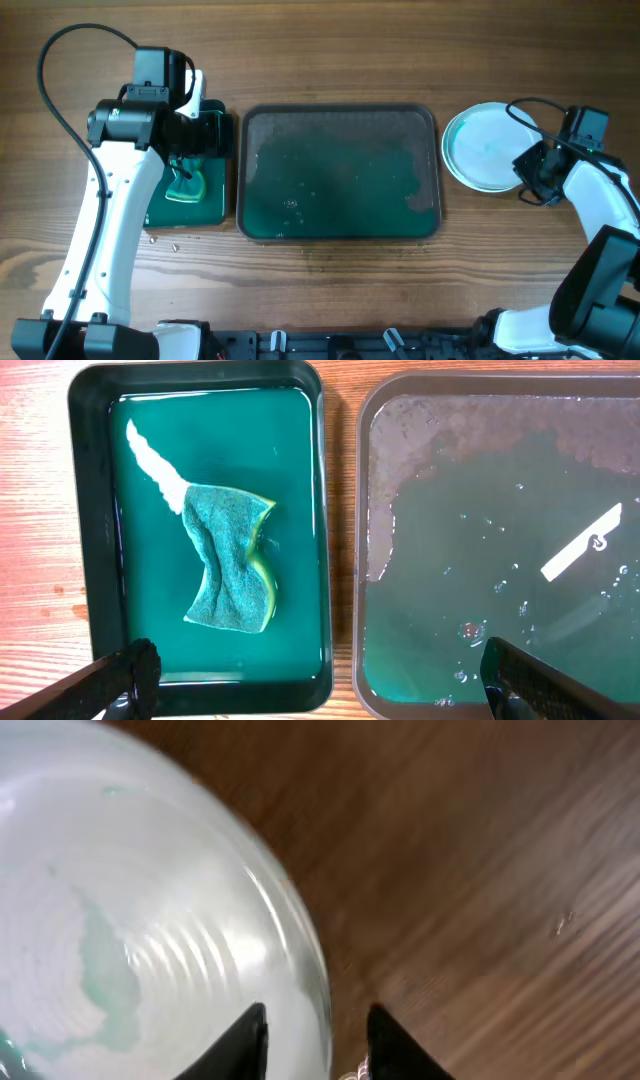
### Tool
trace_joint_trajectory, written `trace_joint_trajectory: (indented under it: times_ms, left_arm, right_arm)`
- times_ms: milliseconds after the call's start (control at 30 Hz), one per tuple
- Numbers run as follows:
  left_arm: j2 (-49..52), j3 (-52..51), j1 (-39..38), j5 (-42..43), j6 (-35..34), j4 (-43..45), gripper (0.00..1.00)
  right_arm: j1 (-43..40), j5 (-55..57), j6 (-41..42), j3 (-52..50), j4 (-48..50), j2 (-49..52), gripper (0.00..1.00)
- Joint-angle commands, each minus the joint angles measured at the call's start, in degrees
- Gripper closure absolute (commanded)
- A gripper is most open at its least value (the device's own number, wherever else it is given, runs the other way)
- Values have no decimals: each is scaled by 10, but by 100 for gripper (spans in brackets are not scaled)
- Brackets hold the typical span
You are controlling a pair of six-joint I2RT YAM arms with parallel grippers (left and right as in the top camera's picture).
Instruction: Clean dirty plates on tray and stack at the side
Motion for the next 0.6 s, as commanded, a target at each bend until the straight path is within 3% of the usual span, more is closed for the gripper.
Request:
trace_joint_trajectory:
  times_ms: [0,100,200,300,333,500,567]
  left_arm:
    - [-5,5,-1,5,-6,1,0]
    - [-5,5,-1,5,-6,1,0]
    - [-5,5,-1,5,-6,1,0]
    - [-5,5,-1,5,-6,1,0]
    - [-5,5,-1,5,-6,1,0]
    - [-5,5,-1,5,-6,1,0]
    - [-5,5,-1,5,-6,1,0]
  right_arm:
    - [-1,-68,-20,27,-52,-56,65]
    - [-1,-131,-71,71,-143,-155,64]
    - [-1,-166,-103,97,-214,-258,54]
    - [-1,-237,-132,110,-270,-380,32]
    - [-1,-259,-125,110,-285,-417,0]
    - [-1,-271,-28,110,-323,-556,0]
    - [-1,-228,-28,110,-322,-592,0]
